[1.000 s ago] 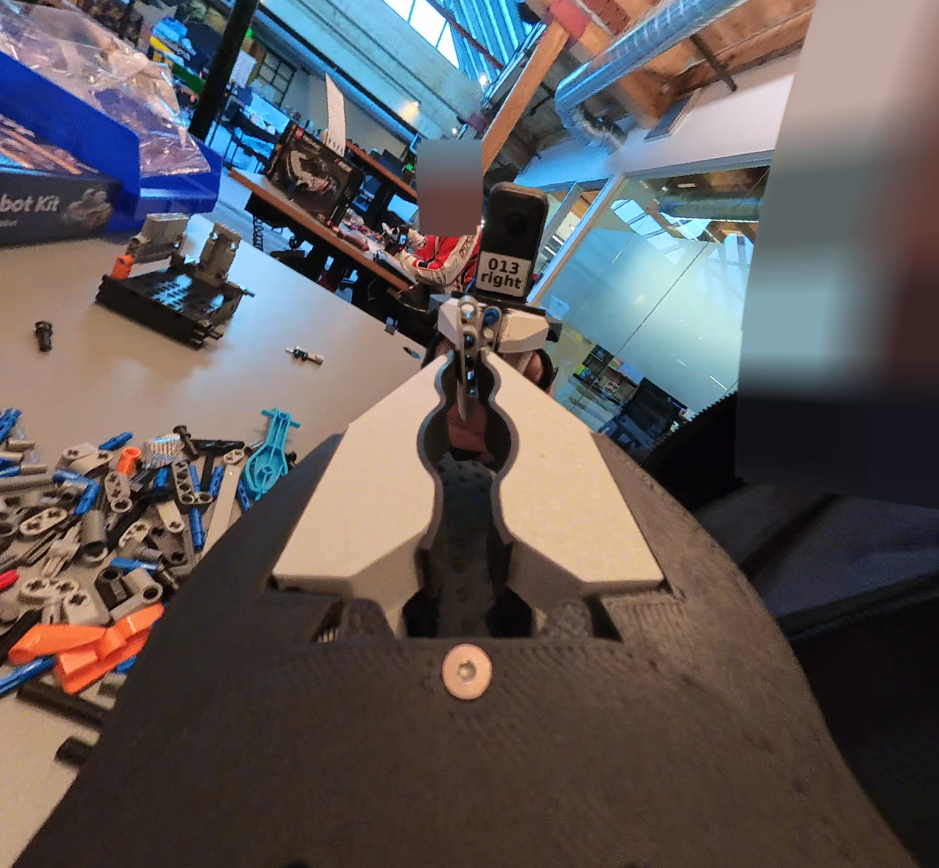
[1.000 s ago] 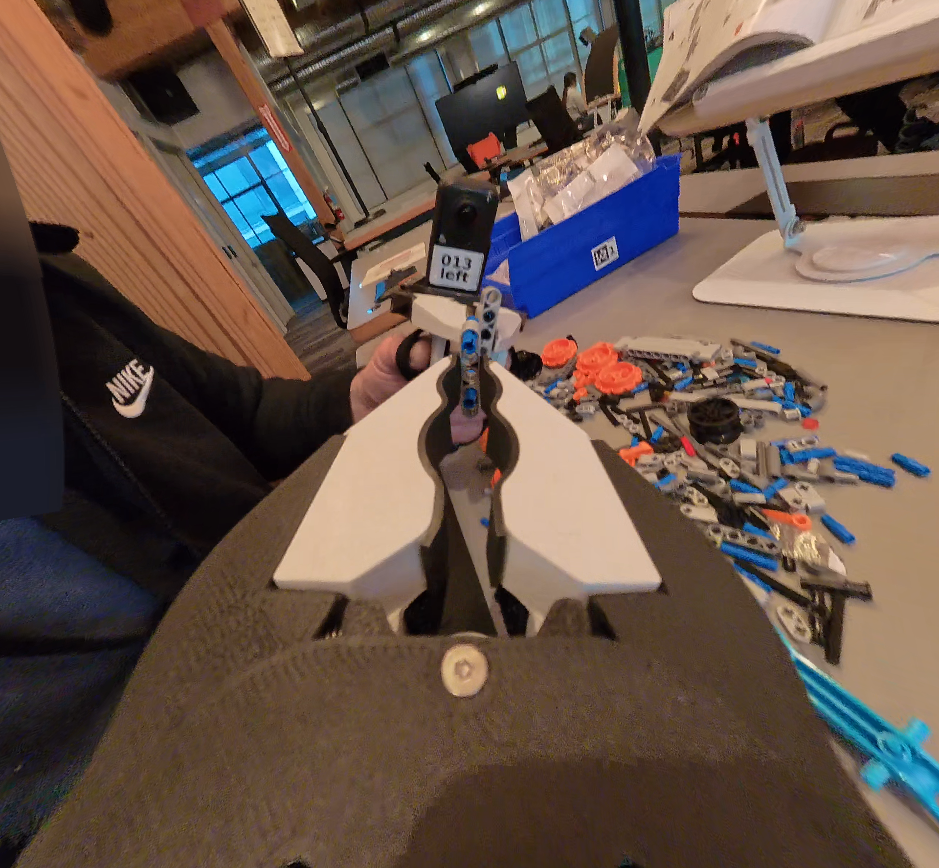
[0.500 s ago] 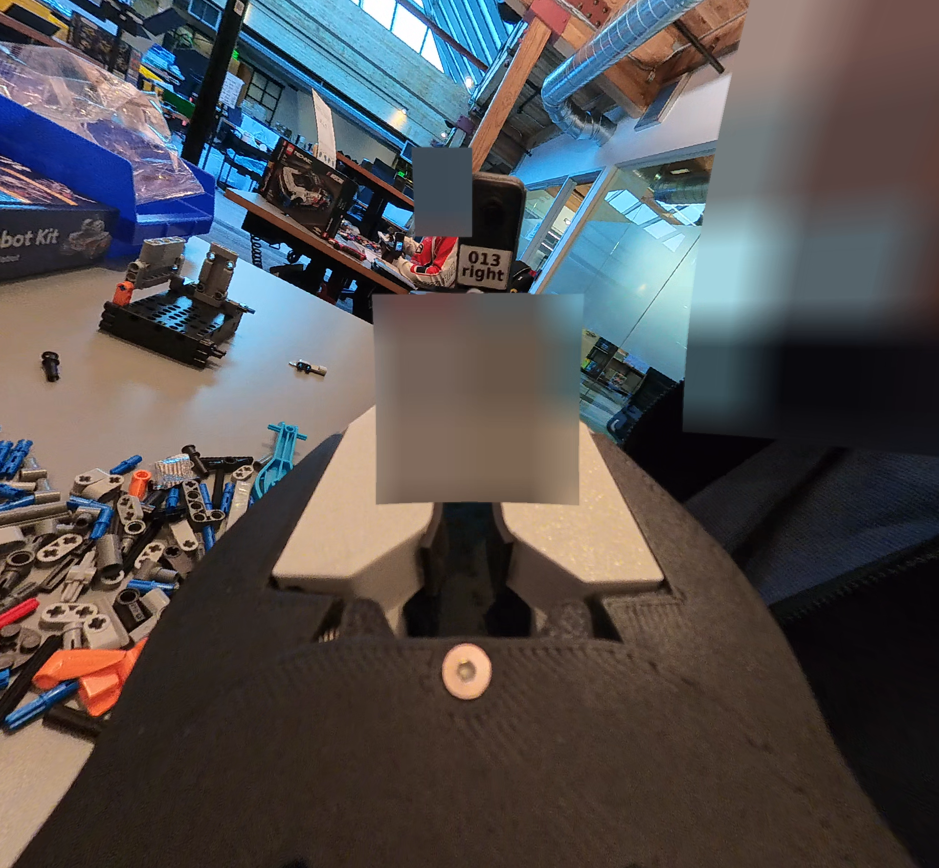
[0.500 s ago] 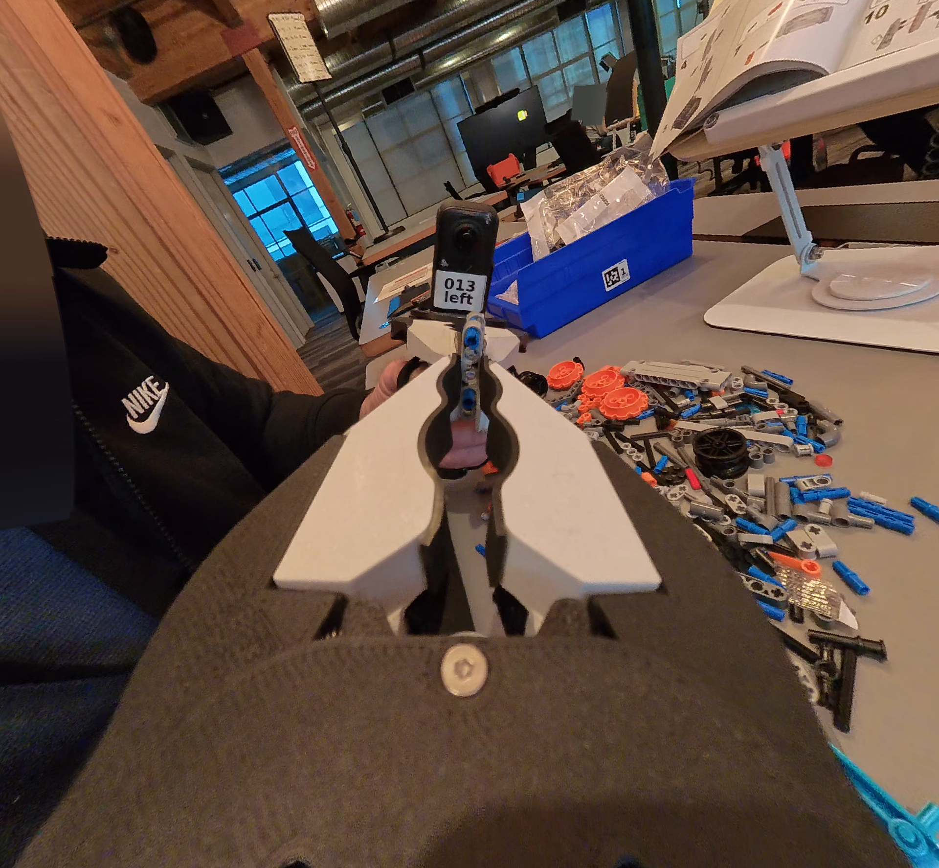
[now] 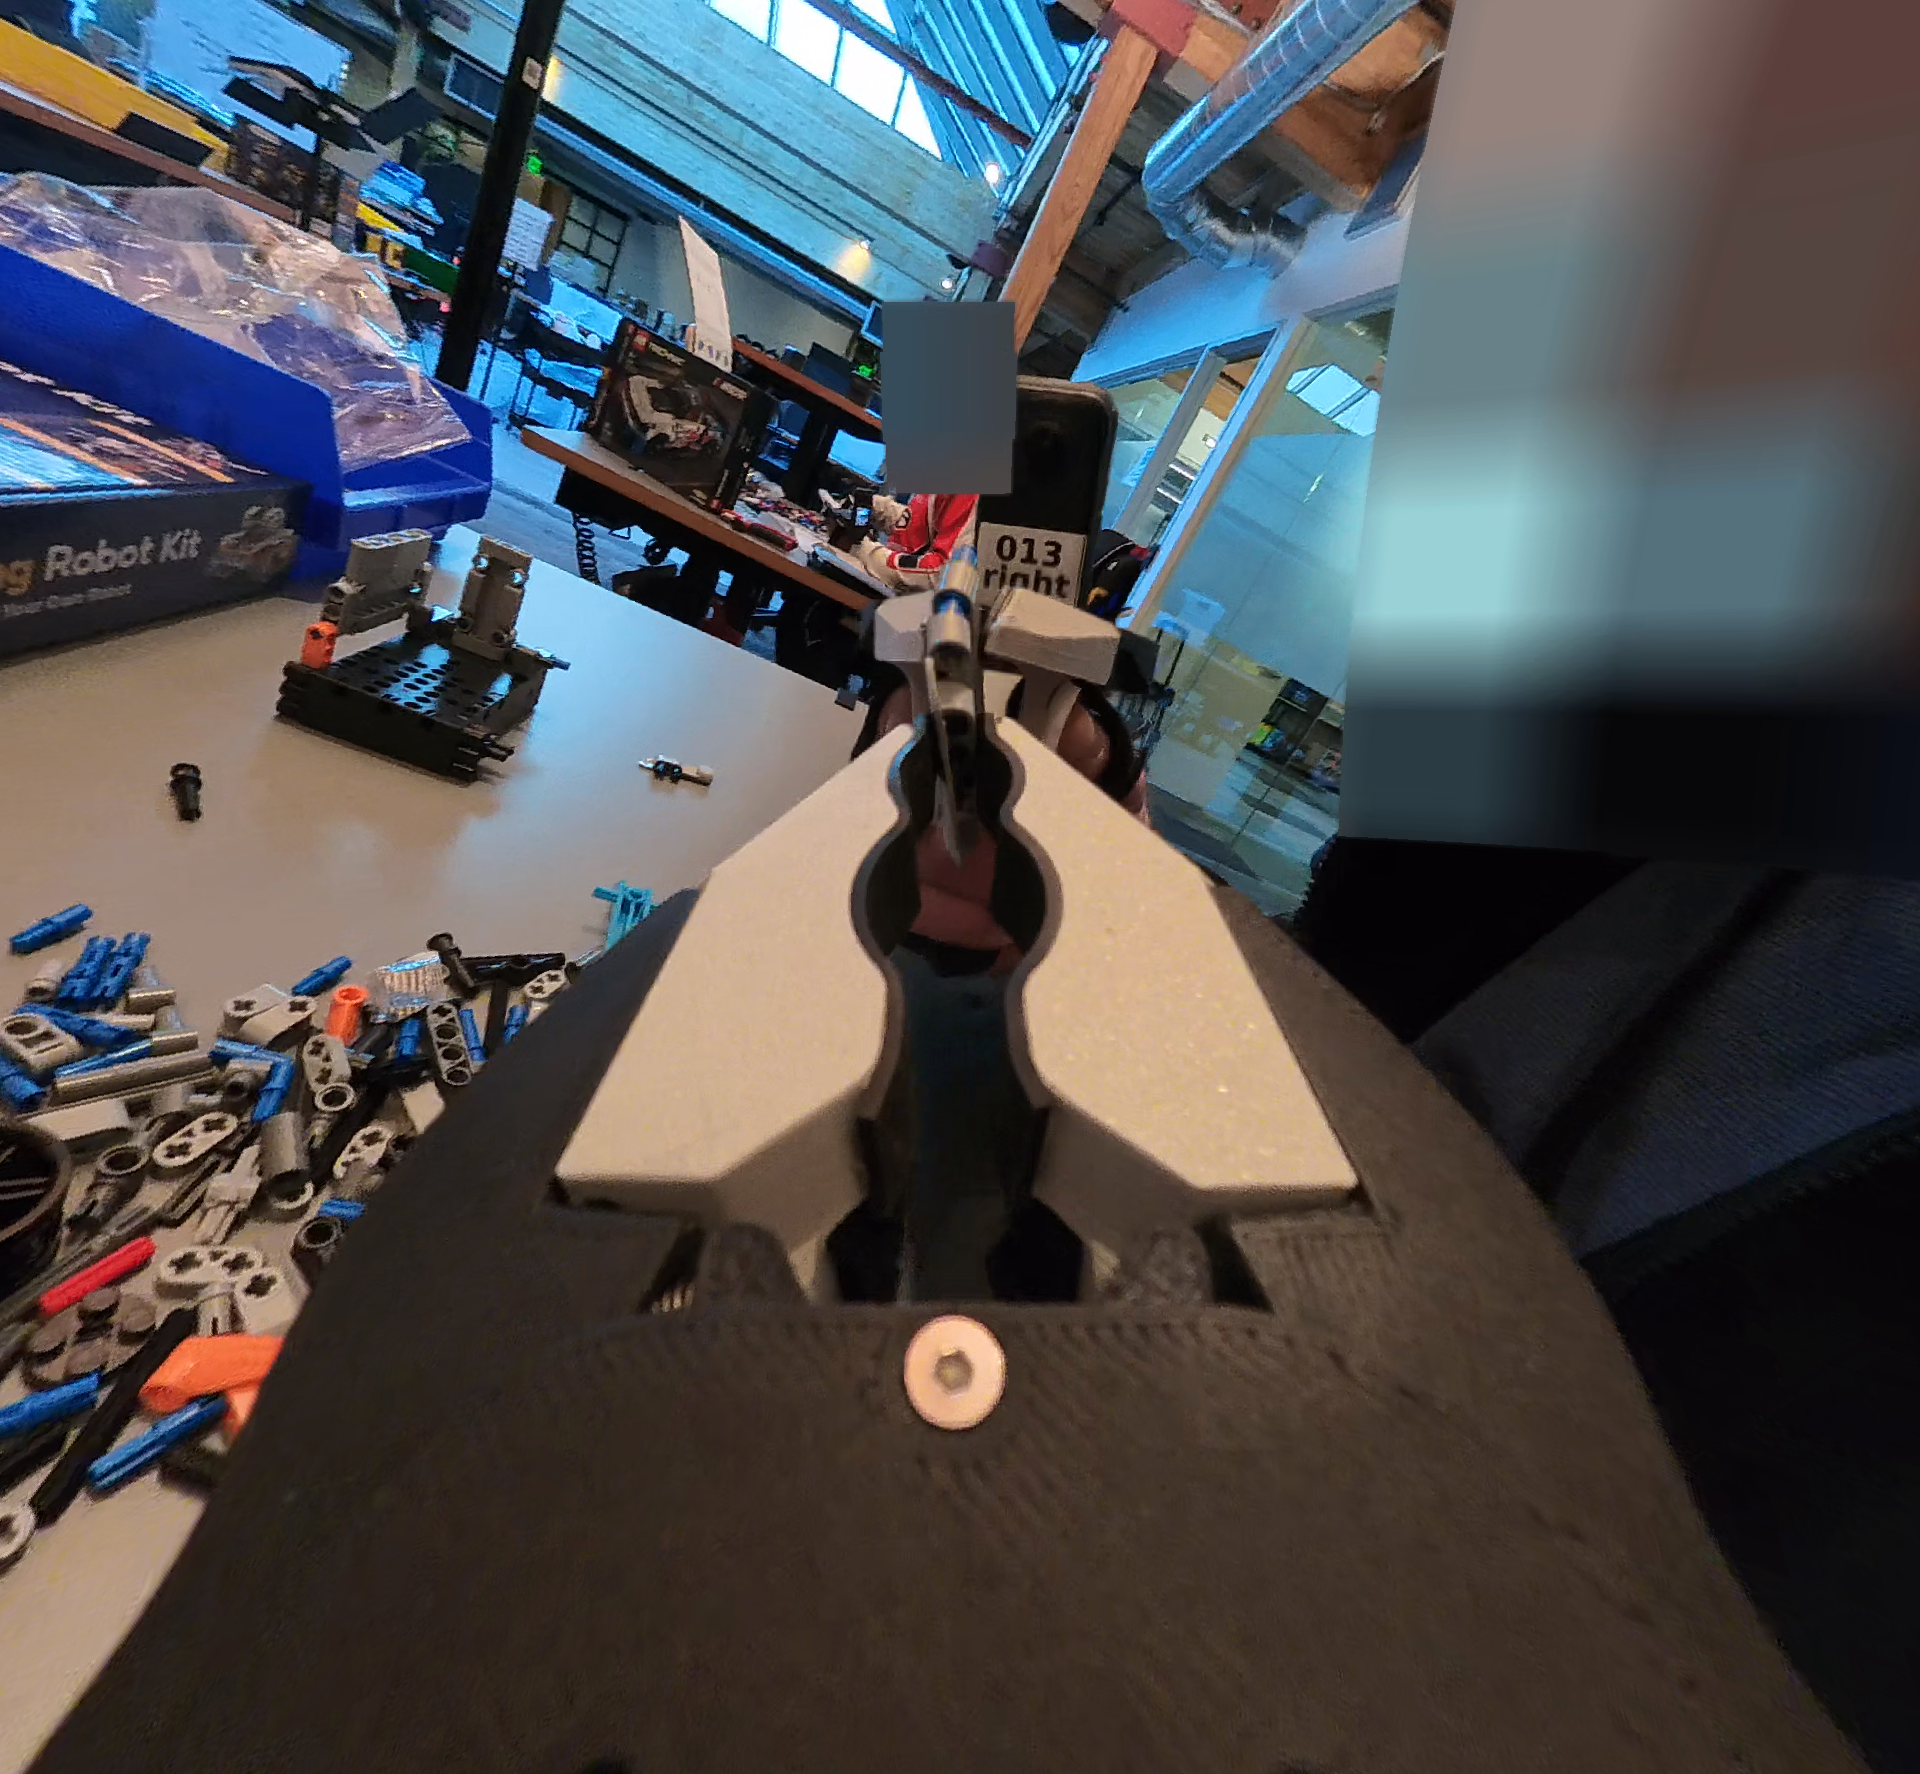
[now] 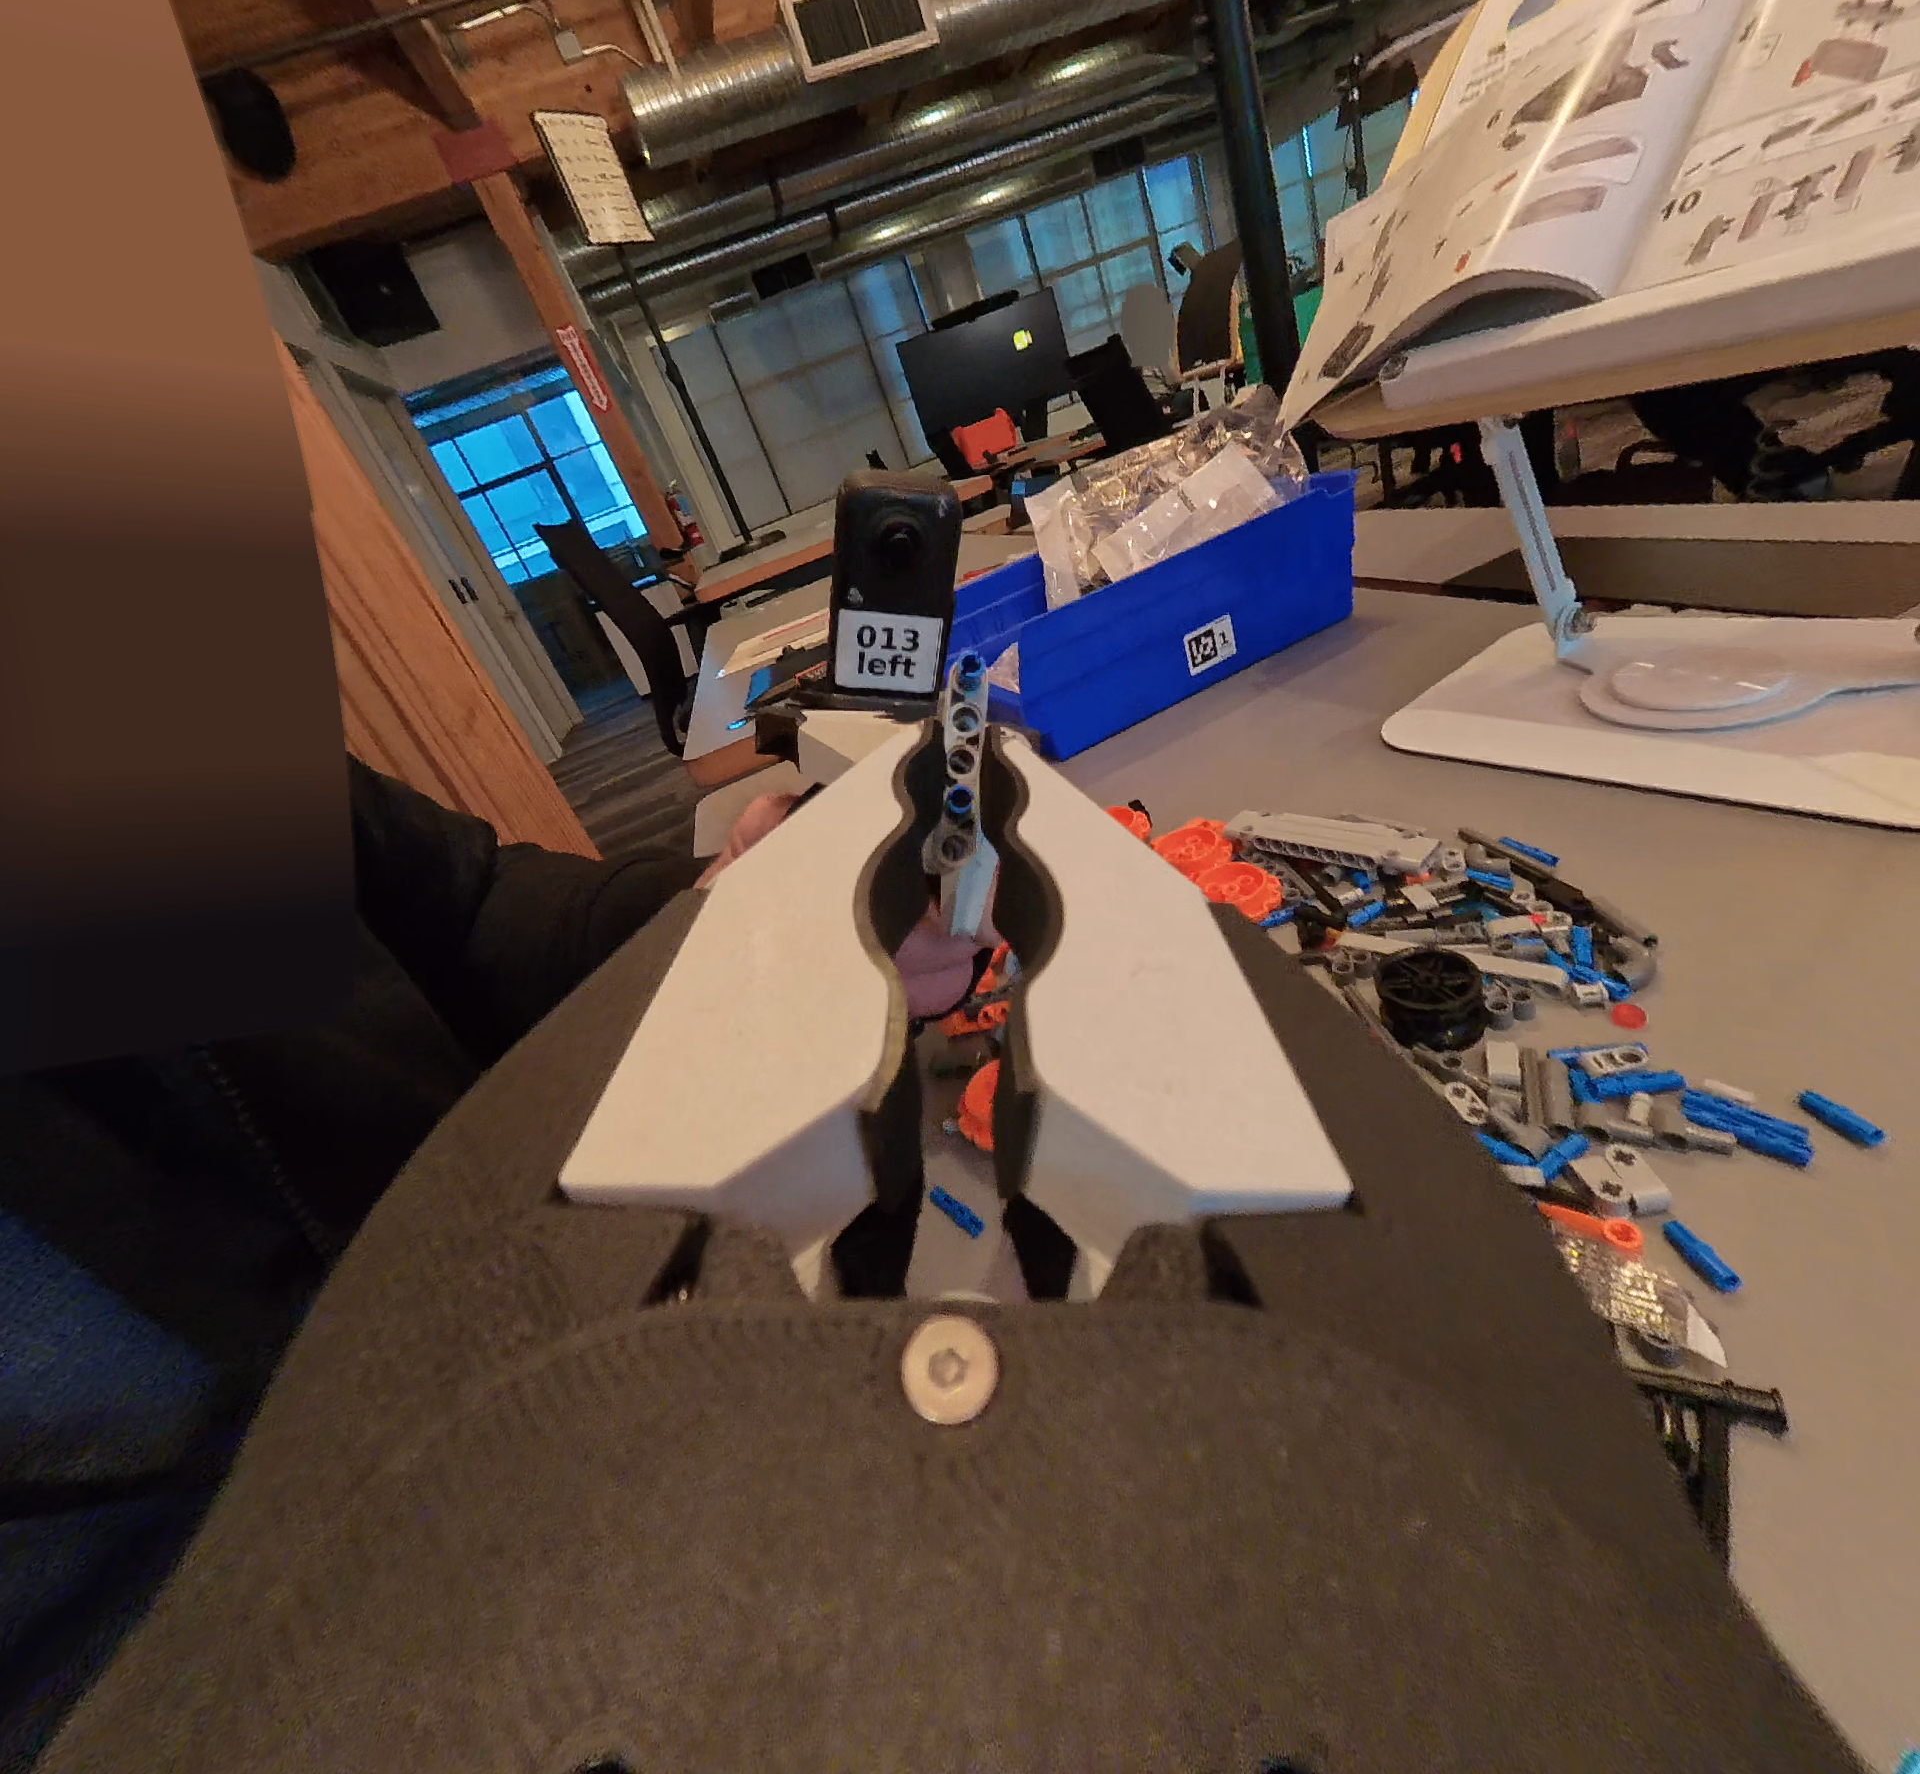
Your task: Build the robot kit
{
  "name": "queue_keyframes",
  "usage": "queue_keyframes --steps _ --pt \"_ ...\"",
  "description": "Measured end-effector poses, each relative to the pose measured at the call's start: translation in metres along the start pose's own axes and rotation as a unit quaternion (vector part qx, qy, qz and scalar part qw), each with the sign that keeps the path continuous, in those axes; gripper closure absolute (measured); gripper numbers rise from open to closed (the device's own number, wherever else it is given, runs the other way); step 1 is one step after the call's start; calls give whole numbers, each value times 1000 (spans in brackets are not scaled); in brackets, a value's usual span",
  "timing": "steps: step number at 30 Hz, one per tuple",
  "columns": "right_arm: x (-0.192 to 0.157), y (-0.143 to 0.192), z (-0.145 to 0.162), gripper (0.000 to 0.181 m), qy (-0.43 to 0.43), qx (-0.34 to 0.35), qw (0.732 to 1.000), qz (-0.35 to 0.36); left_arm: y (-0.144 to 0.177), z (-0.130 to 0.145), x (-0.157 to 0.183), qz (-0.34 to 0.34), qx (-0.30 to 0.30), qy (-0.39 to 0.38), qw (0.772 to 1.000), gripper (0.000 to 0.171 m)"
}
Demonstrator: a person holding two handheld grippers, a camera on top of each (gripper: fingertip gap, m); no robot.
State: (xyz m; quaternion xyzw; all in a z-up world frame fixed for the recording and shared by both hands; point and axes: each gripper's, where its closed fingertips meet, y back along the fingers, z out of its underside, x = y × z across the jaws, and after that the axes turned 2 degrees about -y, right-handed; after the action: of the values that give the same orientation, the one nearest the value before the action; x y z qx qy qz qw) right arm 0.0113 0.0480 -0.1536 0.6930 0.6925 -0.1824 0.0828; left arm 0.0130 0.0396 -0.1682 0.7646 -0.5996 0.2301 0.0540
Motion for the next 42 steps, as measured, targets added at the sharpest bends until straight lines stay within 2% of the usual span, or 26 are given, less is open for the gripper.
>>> queue_keyframes --steps 8,19,30,42 --pt "-3 -1 -10 177 5 47 999 -1 -3 -10 4 22 36 32 999 167" --pt "-3 -2 -18 177 1 91 996 10 -6 -17 4 15 64 30 997 167" --pt "1 -1 -9 177 25 31 999 16 -6 -8 -2 -13 6 -12 1000 168" --pt "-11 -1 -13 177 -50 81 994 -57 -9 -11 13 27 20 -19 999 167"
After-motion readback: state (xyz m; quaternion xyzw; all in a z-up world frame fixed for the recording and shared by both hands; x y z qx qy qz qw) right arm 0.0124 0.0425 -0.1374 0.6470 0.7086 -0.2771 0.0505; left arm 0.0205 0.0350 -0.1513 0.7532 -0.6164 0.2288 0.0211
